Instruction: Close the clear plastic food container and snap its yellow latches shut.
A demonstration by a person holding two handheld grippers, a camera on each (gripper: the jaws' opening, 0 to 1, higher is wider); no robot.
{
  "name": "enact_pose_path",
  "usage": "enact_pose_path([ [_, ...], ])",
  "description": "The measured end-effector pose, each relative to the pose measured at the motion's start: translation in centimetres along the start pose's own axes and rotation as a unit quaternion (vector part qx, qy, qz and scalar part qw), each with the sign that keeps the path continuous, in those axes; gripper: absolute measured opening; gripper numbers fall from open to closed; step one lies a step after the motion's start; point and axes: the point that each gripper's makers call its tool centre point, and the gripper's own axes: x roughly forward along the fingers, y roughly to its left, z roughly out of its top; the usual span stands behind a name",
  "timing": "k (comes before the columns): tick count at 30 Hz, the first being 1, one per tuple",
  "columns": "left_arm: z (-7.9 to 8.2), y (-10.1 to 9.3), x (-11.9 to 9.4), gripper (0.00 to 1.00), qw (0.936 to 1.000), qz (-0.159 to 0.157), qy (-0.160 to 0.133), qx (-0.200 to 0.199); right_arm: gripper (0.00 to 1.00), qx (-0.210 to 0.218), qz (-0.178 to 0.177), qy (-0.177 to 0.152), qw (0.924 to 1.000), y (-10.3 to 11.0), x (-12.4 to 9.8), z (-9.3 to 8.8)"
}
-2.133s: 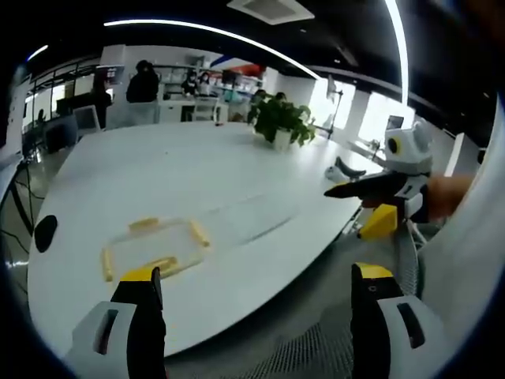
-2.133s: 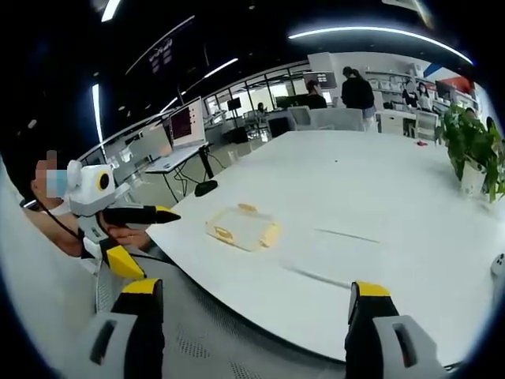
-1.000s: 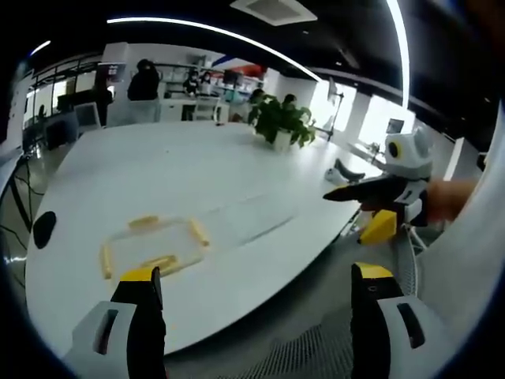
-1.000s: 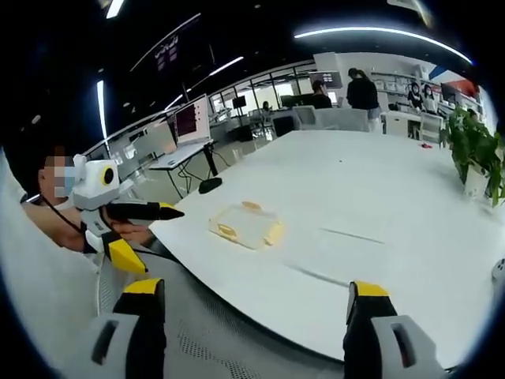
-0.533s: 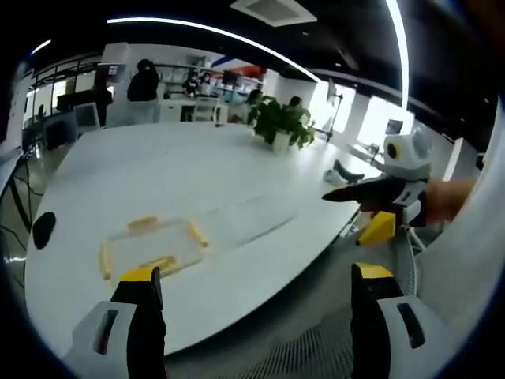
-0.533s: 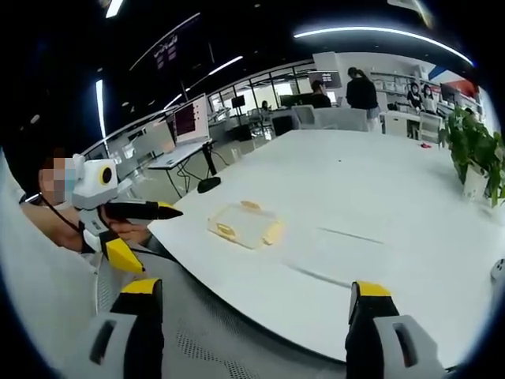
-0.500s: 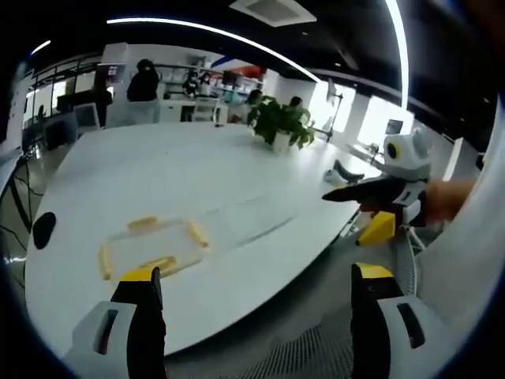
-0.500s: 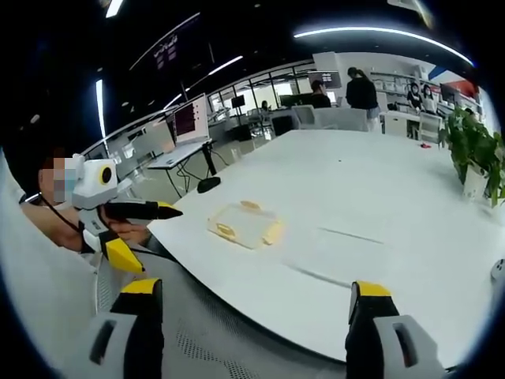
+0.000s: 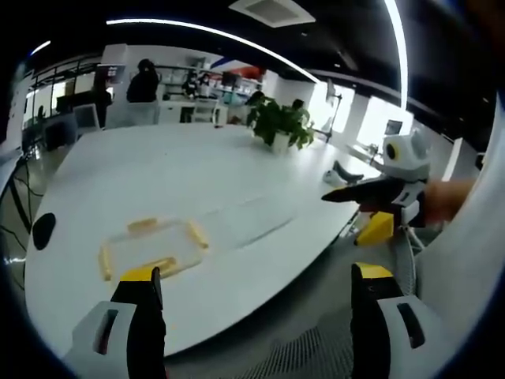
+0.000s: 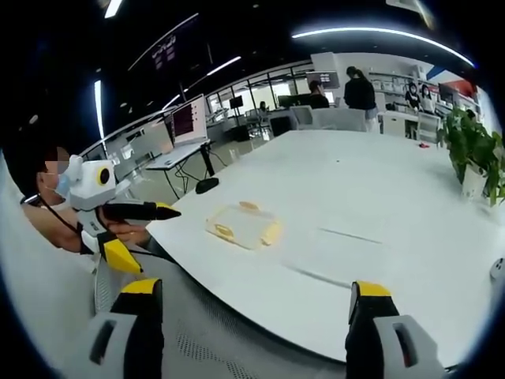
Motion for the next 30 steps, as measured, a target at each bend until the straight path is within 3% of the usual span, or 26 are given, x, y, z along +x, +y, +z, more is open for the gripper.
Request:
enact_pose_path([
  [12,0.5,0.1,-0.3,0.99,0.9998,-0.004,-0.011,-0.012,0.99,0.007,-0.004,-0.003,1.0,-0.2,0.0,0.3],
  [21,1.0,0.8,-0.6,0.99,0.9994,0.006,-0.012,-0.032,0.98,-0.016,-0.01,-0.011,0.9998,-0.5,-0.3,1.1],
  [25,1.8,0.9,-1.0,0.99,0.9989,-0.001,-0.025,-0.041,0.98,-0.012,-0.009,-0.015,0.9998,-0.5,-0.3,1.4],
  [30,2.1,2.4,-1.4,0.99,0.999,0.007,-0.023,-0.038,0.98,-0.012,-0.006,-0.019,0.9997,-0.4,-0.1,2.1],
])
